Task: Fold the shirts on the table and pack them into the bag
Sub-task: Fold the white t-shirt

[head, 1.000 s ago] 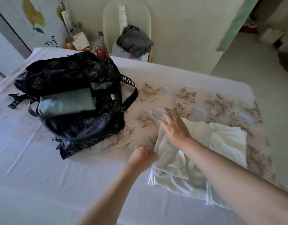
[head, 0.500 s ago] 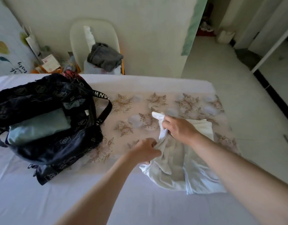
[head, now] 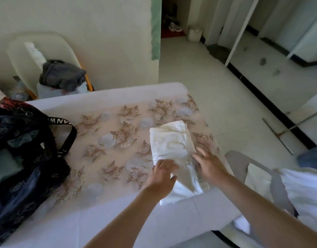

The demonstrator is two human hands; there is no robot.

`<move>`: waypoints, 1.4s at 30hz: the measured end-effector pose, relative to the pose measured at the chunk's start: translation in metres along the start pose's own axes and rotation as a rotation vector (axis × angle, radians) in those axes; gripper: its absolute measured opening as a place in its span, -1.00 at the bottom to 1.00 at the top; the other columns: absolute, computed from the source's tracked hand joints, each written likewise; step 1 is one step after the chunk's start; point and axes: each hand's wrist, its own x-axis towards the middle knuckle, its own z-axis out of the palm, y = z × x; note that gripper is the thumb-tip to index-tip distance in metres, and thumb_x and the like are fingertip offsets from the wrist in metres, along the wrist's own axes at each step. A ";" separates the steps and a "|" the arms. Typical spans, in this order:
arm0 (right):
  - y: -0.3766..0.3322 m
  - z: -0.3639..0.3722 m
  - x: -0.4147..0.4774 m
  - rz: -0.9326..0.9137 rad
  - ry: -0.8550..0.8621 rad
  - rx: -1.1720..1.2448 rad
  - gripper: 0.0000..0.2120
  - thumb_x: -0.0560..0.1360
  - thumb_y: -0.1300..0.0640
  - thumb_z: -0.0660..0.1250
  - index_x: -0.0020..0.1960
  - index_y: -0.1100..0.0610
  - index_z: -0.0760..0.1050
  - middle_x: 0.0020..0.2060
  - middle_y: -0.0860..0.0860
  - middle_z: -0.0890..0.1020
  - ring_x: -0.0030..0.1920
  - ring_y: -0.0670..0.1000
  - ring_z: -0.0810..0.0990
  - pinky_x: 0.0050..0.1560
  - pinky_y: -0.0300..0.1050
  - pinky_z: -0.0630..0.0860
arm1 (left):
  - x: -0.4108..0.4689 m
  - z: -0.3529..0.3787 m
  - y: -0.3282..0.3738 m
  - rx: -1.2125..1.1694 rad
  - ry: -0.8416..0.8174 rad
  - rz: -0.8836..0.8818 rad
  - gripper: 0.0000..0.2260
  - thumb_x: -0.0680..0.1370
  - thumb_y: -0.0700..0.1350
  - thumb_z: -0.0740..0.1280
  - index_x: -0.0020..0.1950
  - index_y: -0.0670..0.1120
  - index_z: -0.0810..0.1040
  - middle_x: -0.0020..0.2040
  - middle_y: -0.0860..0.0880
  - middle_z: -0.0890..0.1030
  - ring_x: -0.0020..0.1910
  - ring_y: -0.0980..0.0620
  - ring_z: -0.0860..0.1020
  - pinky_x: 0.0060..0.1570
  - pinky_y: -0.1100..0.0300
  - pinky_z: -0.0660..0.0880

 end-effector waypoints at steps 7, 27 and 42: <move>-0.033 0.023 -0.029 0.226 -0.127 0.164 -0.45 0.54 -0.09 0.22 0.50 -0.03 0.29 0.53 0.01 0.24 0.51 0.09 0.22 0.40 0.09 0.29 | -0.016 0.019 -0.021 0.303 -0.271 0.063 -0.19 0.47 0.36 0.28 0.58 0.24 -0.08 0.60 0.08 -0.23 0.57 -0.02 -0.22 0.51 -0.05 0.01; -0.049 0.000 0.039 -0.034 -0.061 0.048 -0.56 0.51 0.30 0.20 0.37 0.08 0.45 0.25 0.06 0.47 0.22 0.11 0.49 0.22 0.01 0.49 | 0.019 -0.044 -0.089 0.429 -0.083 -0.143 -0.57 0.63 0.13 0.14 0.51 0.25 0.20 0.42 -0.01 0.31 0.30 -0.10 0.35 0.24 -0.01 0.41; -0.058 0.040 -0.046 0.674 0.207 0.043 -0.79 0.53 0.02 0.37 -0.02 0.18 0.52 -0.14 0.14 0.61 -0.14 0.21 0.59 -0.16 0.03 0.39 | -0.041 -0.020 -0.089 -0.231 0.520 -0.553 -0.85 0.52 -0.16 0.35 -0.26 -0.09 0.54 -0.30 -0.01 0.48 -0.20 -0.14 0.44 -0.17 0.01 0.41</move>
